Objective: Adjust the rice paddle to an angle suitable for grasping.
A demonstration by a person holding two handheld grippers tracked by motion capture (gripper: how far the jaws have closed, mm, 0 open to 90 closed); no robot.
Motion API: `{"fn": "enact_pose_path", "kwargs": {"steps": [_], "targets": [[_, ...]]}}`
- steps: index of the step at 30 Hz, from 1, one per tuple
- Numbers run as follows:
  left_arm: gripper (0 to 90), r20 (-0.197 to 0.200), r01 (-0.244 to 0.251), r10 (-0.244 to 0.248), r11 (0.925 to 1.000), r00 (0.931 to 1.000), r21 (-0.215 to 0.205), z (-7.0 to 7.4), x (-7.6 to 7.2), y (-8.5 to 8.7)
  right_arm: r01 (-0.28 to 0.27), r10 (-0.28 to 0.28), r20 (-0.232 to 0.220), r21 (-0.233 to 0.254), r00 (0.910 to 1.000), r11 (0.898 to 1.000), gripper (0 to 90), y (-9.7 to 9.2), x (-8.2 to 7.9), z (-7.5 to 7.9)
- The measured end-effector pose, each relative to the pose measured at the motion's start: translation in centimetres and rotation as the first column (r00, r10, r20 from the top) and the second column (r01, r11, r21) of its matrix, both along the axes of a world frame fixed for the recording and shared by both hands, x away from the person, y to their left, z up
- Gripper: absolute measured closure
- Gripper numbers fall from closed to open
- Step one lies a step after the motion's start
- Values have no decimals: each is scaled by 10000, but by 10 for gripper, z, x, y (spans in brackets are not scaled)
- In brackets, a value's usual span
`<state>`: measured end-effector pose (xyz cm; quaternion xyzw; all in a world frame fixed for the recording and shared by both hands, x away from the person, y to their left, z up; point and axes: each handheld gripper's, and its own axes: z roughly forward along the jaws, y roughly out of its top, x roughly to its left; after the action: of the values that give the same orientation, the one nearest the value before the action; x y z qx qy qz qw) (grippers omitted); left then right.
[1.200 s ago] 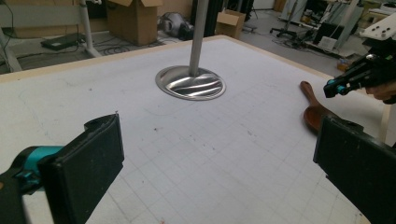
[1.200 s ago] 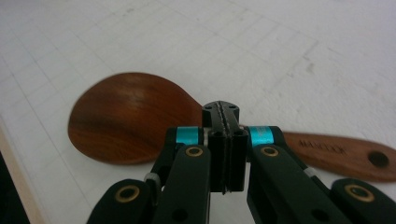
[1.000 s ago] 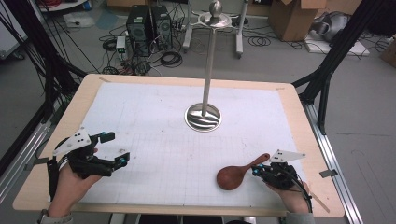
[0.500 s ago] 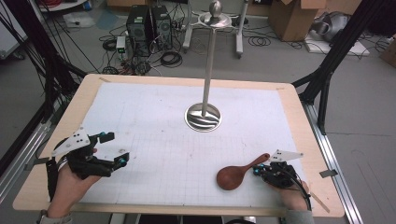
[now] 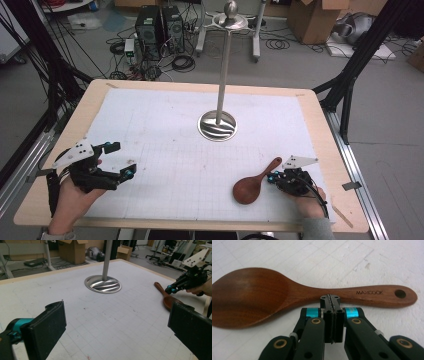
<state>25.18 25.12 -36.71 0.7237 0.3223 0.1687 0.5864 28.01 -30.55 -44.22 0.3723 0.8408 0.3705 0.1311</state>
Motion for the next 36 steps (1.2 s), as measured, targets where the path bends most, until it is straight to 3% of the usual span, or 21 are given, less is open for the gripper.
{"fn": "enact_pose_path", "kwargs": {"steps": [11,18,23,36], "targets": [[22,-92,-71,71,10000,9999,-25,-2,-1,2,-59,62,-75,302,10000,9995,900,5,12,-1],[22,121,-17,18,10000,9999,-39,3,-4,2,-131,130,22,226,9999,9997,900,8,16,-2],[22,6,-63,63,10000,10000,-4,1,-5,2,-161,161,5,210,9999,9996,900,12,19,-1],[22,138,-127,127,9999,9998,-34,1,-9,8,-266,267,-31,292,9996,9992,900,22,29,-2]]}}
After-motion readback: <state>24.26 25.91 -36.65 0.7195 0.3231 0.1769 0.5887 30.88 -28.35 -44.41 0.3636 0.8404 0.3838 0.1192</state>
